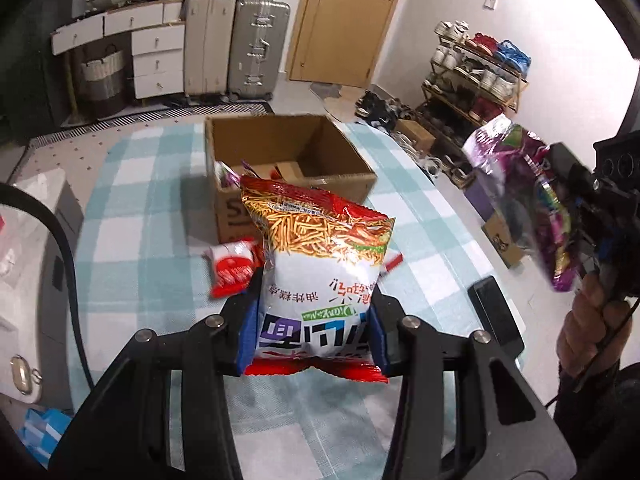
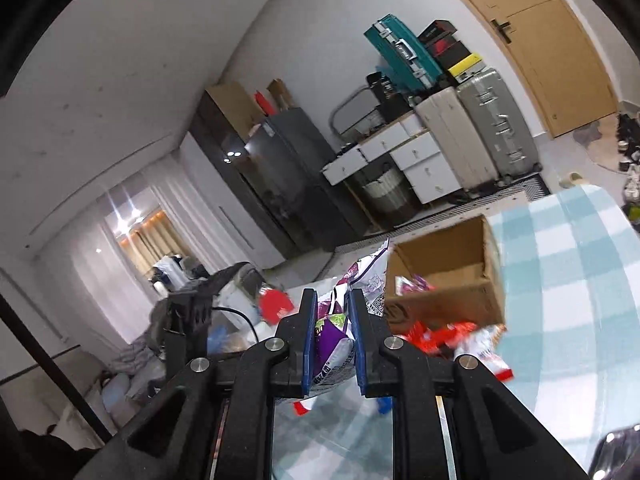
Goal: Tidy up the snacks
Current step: 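Lift both held bags and carry them over the cardboard box, then open both grippers to drop the bags into the box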
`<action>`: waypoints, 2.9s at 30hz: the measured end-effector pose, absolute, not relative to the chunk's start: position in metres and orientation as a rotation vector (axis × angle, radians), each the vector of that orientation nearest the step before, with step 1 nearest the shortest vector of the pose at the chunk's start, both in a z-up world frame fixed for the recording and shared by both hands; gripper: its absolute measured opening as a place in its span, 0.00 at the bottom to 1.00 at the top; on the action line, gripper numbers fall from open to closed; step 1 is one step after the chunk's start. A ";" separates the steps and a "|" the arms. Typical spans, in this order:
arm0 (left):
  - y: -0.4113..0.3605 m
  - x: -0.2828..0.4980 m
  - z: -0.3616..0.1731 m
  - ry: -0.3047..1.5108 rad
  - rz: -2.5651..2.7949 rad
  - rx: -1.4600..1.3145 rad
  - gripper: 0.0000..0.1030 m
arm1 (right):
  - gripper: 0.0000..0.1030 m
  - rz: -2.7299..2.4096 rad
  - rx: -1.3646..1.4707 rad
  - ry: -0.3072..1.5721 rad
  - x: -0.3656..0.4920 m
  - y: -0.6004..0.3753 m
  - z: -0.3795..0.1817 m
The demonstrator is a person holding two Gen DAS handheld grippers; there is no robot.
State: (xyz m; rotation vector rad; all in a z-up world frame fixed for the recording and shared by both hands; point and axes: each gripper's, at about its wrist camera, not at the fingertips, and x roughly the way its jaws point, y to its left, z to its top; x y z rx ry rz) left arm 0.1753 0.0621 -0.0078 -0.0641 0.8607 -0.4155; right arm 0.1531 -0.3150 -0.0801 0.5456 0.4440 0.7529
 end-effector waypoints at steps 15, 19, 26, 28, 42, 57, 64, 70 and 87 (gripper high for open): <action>0.057 0.220 0.090 0.739 -0.395 -0.018 0.40 | 0.15 0.785 0.543 0.426 0.213 -0.305 -0.004; 0.056 0.243 0.107 0.727 -0.396 -0.040 0.40 | 0.15 0.776 0.556 0.421 0.239 -0.306 0.012; 0.046 0.295 0.110 0.759 -0.374 -0.062 0.40 | 0.15 0.691 0.483 0.472 0.290 -0.298 0.017; 0.042 0.309 0.105 0.776 -0.369 -0.065 0.40 | 0.15 0.667 0.449 0.487 0.305 -0.292 0.013; 0.025 0.396 0.001 0.928 -0.331 -0.094 0.40 | 0.15 0.567 0.364 0.648 0.396 -0.266 -0.069; 0.014 0.460 -0.091 1.063 -0.323 -0.087 0.40 | 0.15 0.466 0.112 0.721 0.423 -0.239 -0.126; 0.017 0.463 -0.100 1.078 -0.320 -0.067 0.43 | 0.15 0.474 0.095 0.751 0.428 -0.232 -0.140; 0.021 0.461 -0.097 1.084 -0.314 -0.105 0.57 | 0.16 0.458 0.103 0.773 0.426 -0.235 -0.147; 0.022 0.410 -0.055 1.010 -0.298 -0.077 0.73 | 0.33 0.461 0.112 0.709 0.396 -0.244 -0.118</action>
